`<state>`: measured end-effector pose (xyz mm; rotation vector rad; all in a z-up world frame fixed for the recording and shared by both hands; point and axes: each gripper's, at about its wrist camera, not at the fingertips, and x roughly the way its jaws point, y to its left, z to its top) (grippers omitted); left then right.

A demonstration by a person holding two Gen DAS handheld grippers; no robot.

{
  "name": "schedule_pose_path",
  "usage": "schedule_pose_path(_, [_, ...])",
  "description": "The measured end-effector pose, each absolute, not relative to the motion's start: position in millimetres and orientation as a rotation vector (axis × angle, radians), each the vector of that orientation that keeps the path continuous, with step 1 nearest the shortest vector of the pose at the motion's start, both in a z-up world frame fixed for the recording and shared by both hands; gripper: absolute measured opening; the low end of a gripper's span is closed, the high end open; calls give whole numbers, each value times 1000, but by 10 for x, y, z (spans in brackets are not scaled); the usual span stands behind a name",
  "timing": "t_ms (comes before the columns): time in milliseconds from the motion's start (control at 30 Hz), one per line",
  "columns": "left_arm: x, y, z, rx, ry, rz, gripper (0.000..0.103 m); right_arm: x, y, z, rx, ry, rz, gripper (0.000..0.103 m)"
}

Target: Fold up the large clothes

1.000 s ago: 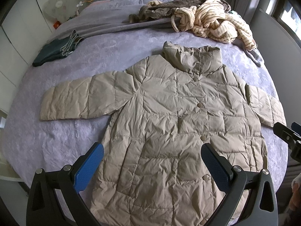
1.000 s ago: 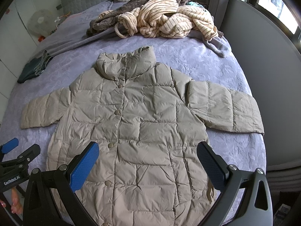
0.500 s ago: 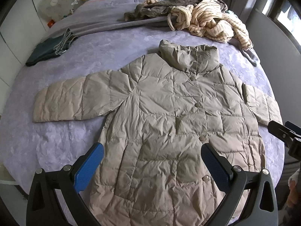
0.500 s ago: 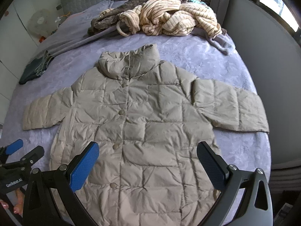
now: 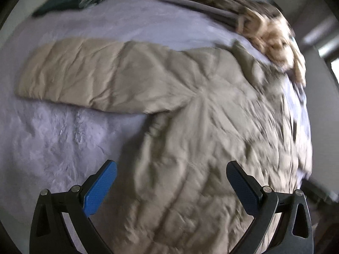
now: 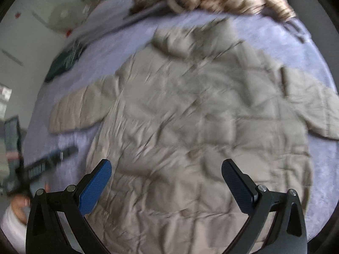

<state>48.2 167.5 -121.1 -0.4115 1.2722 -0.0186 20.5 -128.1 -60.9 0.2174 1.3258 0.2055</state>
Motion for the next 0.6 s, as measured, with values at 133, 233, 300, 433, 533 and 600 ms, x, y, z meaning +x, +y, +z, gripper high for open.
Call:
schedule_pose_path(133, [658,2296,-1547,-588,1210,29,103,214,-981,-869,218,1377,212,103])
schedule_pose_path(233, [791,2789,-1778,-672,1154,115,103,253,-848,-1069,277,1401,219,103])
schedule_pose_path(300, [886,3104,-1928,-724,1132,173,103,299,-769,-1157,297,1402,215,103])
schedule_pose_path(433, [1052,3557,-2081,-790,1077,256,103,441,-618,-1272,308,1375,218,103])
schedule_pose_path(533, [1193,3740,-2138,-800,1042,297,100,598,-470,-1295,312,1335,243,103])
schedule_pose_path(600, [1325,3820,-2163,-765,1034,317,60,707,-365,-1320,321,1309,266,103])
